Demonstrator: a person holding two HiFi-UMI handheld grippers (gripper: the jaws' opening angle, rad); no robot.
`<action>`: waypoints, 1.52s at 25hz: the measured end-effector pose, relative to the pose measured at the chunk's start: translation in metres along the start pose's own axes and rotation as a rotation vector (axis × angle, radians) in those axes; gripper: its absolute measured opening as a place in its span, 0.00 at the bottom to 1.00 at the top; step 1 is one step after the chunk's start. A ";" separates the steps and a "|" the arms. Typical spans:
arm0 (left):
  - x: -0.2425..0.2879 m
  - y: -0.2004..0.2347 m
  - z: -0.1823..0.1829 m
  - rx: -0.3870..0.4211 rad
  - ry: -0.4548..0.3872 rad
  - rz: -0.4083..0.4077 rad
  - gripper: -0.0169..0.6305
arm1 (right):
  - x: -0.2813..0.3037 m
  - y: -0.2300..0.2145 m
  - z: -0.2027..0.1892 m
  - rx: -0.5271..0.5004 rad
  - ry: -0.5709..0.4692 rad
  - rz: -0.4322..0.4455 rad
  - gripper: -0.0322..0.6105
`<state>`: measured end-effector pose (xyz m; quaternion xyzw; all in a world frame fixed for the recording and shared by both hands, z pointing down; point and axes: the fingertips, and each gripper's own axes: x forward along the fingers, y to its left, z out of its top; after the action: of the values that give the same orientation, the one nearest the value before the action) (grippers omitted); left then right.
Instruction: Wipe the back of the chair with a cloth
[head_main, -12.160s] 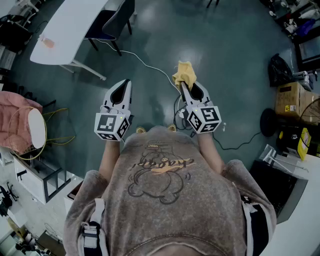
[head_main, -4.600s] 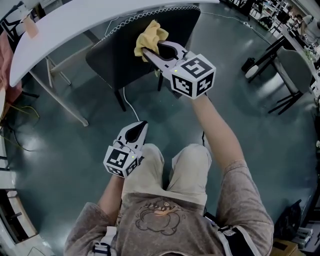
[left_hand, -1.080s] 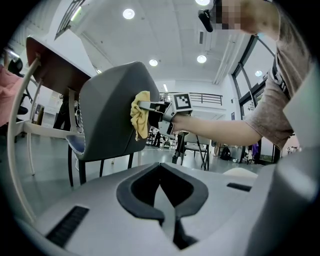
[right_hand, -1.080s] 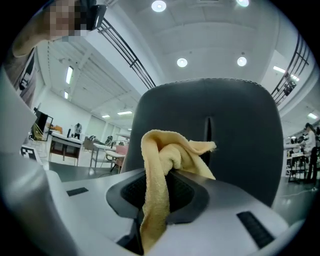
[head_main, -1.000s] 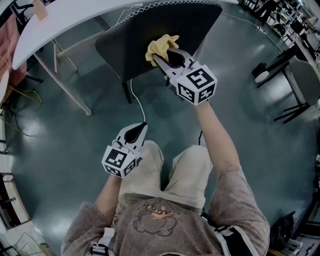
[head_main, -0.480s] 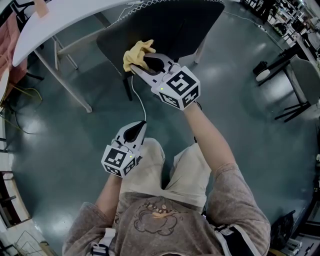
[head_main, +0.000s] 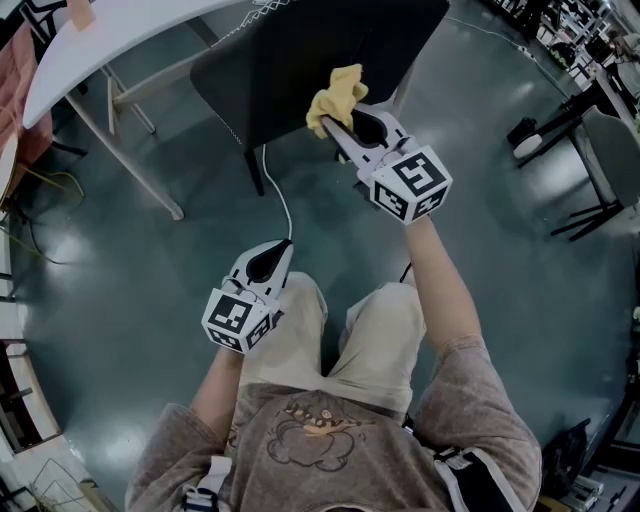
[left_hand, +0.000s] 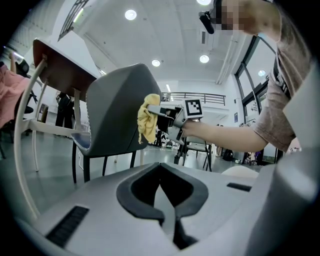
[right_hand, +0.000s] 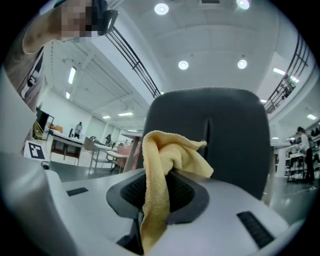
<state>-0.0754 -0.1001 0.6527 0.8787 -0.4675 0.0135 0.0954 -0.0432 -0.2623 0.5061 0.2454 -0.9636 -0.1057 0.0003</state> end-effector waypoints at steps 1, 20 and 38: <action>0.000 -0.001 -0.001 -0.002 -0.001 0.000 0.04 | -0.009 -0.014 -0.005 0.003 0.009 -0.038 0.20; 0.013 0.002 -0.009 -0.003 0.016 0.005 0.04 | -0.074 -0.210 -0.145 0.147 0.254 -0.422 0.20; 0.012 0.017 -0.007 0.004 0.015 0.016 0.04 | -0.013 -0.183 -0.172 0.110 0.347 -0.294 0.20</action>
<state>-0.0826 -0.1180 0.6637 0.8749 -0.4739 0.0219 0.0972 0.0640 -0.4483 0.6372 0.3970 -0.9074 -0.0083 0.1373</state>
